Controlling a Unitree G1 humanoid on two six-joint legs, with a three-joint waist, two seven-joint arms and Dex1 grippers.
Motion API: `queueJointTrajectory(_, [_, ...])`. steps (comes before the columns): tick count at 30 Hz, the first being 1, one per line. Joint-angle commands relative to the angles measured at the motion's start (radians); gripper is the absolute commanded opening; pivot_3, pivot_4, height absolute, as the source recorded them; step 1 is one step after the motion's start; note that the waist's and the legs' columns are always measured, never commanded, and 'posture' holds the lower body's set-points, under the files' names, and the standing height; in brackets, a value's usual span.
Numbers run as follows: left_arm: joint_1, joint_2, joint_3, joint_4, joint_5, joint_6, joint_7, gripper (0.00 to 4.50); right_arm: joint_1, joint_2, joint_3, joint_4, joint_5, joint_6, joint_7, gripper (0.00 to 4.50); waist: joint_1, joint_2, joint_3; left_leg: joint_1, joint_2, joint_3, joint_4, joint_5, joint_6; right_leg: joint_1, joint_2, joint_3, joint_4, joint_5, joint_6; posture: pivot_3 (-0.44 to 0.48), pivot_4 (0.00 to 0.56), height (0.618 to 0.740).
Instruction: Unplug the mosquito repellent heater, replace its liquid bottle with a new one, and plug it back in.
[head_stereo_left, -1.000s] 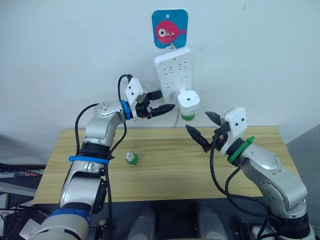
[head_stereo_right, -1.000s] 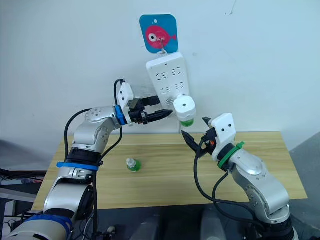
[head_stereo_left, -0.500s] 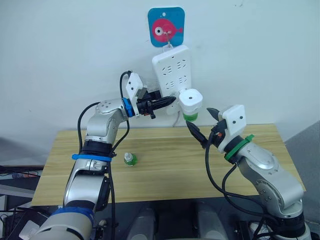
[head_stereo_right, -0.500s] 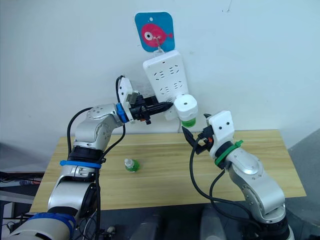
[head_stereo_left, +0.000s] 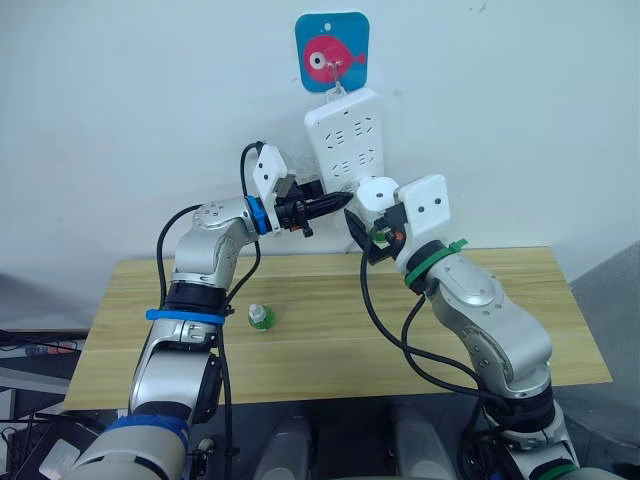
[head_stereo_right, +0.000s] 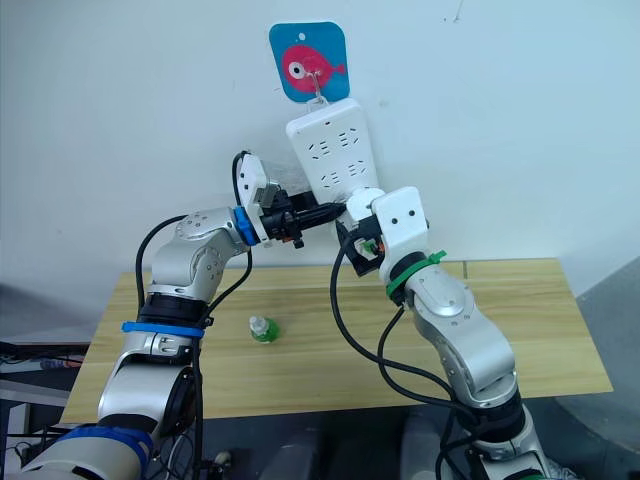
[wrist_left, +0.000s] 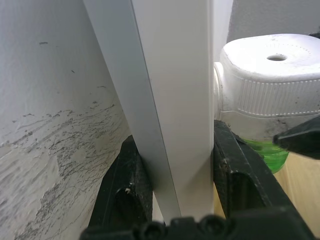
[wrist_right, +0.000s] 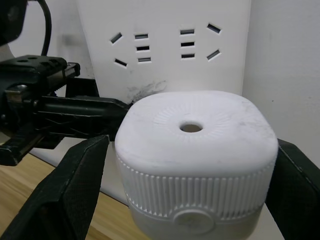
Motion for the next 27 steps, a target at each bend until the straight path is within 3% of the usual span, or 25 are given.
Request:
queueJointTrajectory(1, [-0.001,0.000,0.007,-0.054,-0.014,-0.001,0.006,1.31,-0.015,0.018,-0.008,-0.025,-0.028,-0.015,-0.012,4.32,0.000,0.000,0.000,0.000,0.000,0.000,0.000,0.000,0.000,0.000,0.000,0.000,0.000,0.000,0.000,0.002,0.253,0.740])
queueJointTrajectory(6, [0.006,-0.002,0.005,-0.058,-0.011,-0.002,0.011,1.31,0.002,0.035,-0.020,-0.040,-0.022,-0.039,0.014,2.99,-0.001,0.000,0.000,0.000,0.000,-0.001,0.000,0.000,0.000,0.000,0.000,0.000,0.000,0.000,0.000,0.003,0.253,0.740])
queueJointTrajectory(18, [0.005,0.009,0.006,-0.019,0.023,-0.048,0.059,1.31,0.109,-0.041,-0.034,-0.178,-0.048,-0.001,0.046,3.01,0.000,0.000,0.001,-0.002,-0.001,-0.005,-0.001,0.000,0.000,0.000,-0.001,-0.003,-0.002,0.000,0.000,0.005,0.251,0.740])
queueJointTrajectory(27, [0.015,0.013,0.018,-0.012,0.034,-0.080,0.097,1.31,0.125,-0.021,-0.070,-0.194,-0.037,0.001,0.058,3.01,-0.003,0.001,0.001,0.001,0.000,-0.003,0.000,0.002,-0.003,0.000,0.000,-0.001,0.003,0.001,-0.001,0.004,0.240,0.740])
